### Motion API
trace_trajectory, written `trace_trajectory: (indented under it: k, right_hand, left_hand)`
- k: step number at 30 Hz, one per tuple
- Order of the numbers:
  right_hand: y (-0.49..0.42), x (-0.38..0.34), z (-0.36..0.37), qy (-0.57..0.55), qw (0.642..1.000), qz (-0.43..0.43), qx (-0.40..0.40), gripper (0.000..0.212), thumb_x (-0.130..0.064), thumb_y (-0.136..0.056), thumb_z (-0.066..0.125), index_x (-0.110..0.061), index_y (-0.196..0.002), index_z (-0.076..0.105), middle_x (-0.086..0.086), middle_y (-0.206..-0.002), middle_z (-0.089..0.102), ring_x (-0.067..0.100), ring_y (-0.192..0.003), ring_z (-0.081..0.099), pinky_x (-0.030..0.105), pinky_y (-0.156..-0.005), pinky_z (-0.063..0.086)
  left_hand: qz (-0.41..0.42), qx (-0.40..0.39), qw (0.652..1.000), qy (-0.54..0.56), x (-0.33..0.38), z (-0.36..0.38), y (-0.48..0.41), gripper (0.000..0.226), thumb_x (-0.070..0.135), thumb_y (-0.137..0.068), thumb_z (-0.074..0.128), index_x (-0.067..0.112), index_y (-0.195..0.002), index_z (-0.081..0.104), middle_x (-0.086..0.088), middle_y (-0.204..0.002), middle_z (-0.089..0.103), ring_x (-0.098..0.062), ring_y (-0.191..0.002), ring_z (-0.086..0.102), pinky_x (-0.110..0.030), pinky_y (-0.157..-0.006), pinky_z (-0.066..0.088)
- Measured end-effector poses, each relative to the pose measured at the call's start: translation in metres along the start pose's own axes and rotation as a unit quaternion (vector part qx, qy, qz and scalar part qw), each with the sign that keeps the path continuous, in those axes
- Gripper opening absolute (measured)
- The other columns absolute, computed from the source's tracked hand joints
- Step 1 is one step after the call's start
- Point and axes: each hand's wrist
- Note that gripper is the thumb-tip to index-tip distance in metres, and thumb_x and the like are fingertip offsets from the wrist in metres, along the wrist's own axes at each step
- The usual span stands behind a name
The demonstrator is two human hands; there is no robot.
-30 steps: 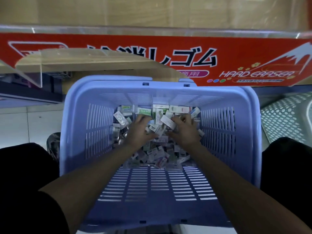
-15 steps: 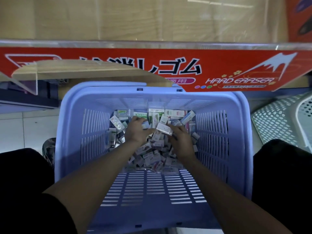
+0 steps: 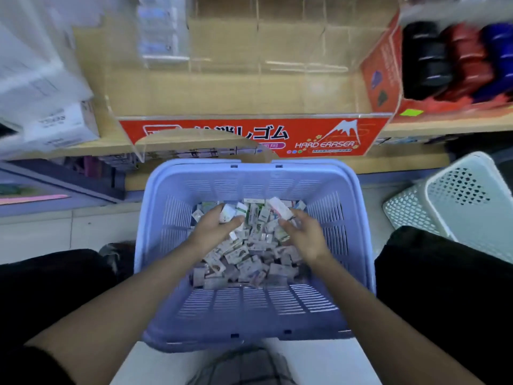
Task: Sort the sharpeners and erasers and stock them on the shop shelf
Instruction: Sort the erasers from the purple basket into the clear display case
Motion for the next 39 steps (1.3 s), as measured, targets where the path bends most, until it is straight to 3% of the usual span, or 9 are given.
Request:
trace_trajectory:
  k: [4,7,14,18,22,25,29,33,39]
  right_hand:
    - [0.034,-0.051,-0.011,0.04,0.994,-0.083,-0.058,0.024,-0.014,-0.093,0.057,-0.01,-0.117,0.057,-0.001,-0.108,0.059,0.017,-0.086,0.062,0.034,-0.064,0.056]
    - [0.063,-0.089,-0.021,0.061,0.984,-0.14,-0.086,0.023,-0.013,-0.093,0.058,-0.019,-0.115,0.056,-0.005,-0.103,0.058,0.001,-0.064,0.062,0.027,-0.054,0.054]
    - [0.111,-0.167,-0.041,0.104,0.956,-0.254,-0.105,0.036,-0.018,-0.091,0.062,-0.028,-0.125,0.056,-0.006,-0.126,0.058,0.011,-0.064,0.065,0.028,-0.052,0.054]
    - [0.127,-0.211,-0.046,0.126,0.933,-0.315,-0.121,0.036,-0.013,-0.092,0.06,-0.031,-0.123,0.056,-0.012,-0.12,0.059,0.005,-0.068,0.063,0.024,-0.052,0.052]
    - [0.126,-0.237,-0.051,0.201,0.902,-0.366,-0.112,0.036,-0.013,-0.093,0.058,-0.027,-0.126,0.057,-0.014,-0.116,0.059,-0.008,-0.082,0.058,0.01,-0.065,0.045]
    - [0.122,-0.244,-0.051,0.256,0.881,-0.387,-0.094,0.037,-0.015,-0.092,0.059,-0.024,-0.128,0.056,-0.014,-0.108,0.058,-0.014,-0.089,0.052,0.003,-0.074,0.036]
    - [0.112,-0.249,-0.05,0.287,0.866,-0.399,-0.09,0.038,-0.018,-0.092,0.06,-0.023,-0.129,0.056,-0.008,-0.115,0.06,-0.002,-0.099,0.053,0.005,-0.082,0.037]
    - [0.111,-0.255,-0.046,0.265,0.889,-0.363,-0.09,0.047,-0.025,-0.089,0.062,-0.032,-0.133,0.046,-0.01,-0.118,0.058,-0.005,-0.073,0.058,0.008,-0.071,0.043]
    - [0.1,-0.259,-0.029,0.116,0.925,-0.35,-0.088,0.028,-0.022,-0.085,0.068,-0.039,-0.099,0.052,-0.014,-0.09,0.066,0.014,-0.075,0.066,0.041,-0.071,0.056]
  left_hand:
    - [0.062,-0.011,0.997,-0.053,0.04,-0.029,0.039,0.06,0.049,-0.085,0.06,0.018,-0.134,0.044,0.008,-0.125,0.056,-0.012,-0.098,0.06,-0.034,-0.083,0.052]
    - [0.123,-0.014,0.991,-0.056,0.074,-0.05,0.071,0.028,0.033,-0.09,0.059,0.021,-0.115,0.052,0.011,-0.091,0.062,0.006,-0.072,0.057,-0.011,-0.059,0.045]
    - [0.213,-0.011,0.977,0.002,0.147,-0.096,0.14,0.006,0.024,-0.087,0.063,0.018,-0.087,0.062,0.007,-0.079,0.07,-0.004,-0.072,0.064,-0.017,-0.066,0.049]
    - [0.241,0.025,0.97,0.029,0.174,-0.116,0.158,0.033,0.044,-0.079,0.066,0.012,-0.089,0.065,0.002,-0.074,0.071,-0.01,-0.067,0.063,-0.024,-0.064,0.049]
    - [0.255,0.038,0.964,0.065,0.185,-0.126,0.162,0.009,0.028,-0.08,0.065,0.019,-0.081,0.063,0.008,-0.065,0.066,-0.006,-0.057,0.056,-0.014,-0.055,0.044]
    - [0.263,0.035,0.961,0.072,0.183,-0.13,0.159,0.038,0.039,-0.073,0.062,0.007,-0.091,0.066,0.0,-0.071,0.069,-0.006,-0.057,0.056,-0.014,-0.056,0.043]
    - [0.249,0.009,0.963,0.102,0.186,-0.136,0.149,0.034,0.035,-0.08,0.06,0.003,-0.089,0.066,-0.002,-0.07,0.065,-0.008,-0.06,0.054,-0.014,-0.058,0.043]
    - [0.233,0.0,0.963,0.134,0.193,-0.141,0.143,0.031,0.028,-0.087,0.057,-0.002,-0.089,0.065,0.001,-0.068,0.062,-0.006,-0.06,0.053,-0.013,-0.058,0.044]
    - [0.252,0.021,0.956,0.145,0.195,-0.153,0.143,0.037,0.036,-0.082,0.058,0.004,-0.097,0.068,0.001,-0.074,0.065,-0.007,-0.061,0.053,-0.014,-0.057,0.043]
Point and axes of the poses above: each hand's wrist, its own y-axis away from the middle knuckle, its own z-axis out of the palm, x = y × z
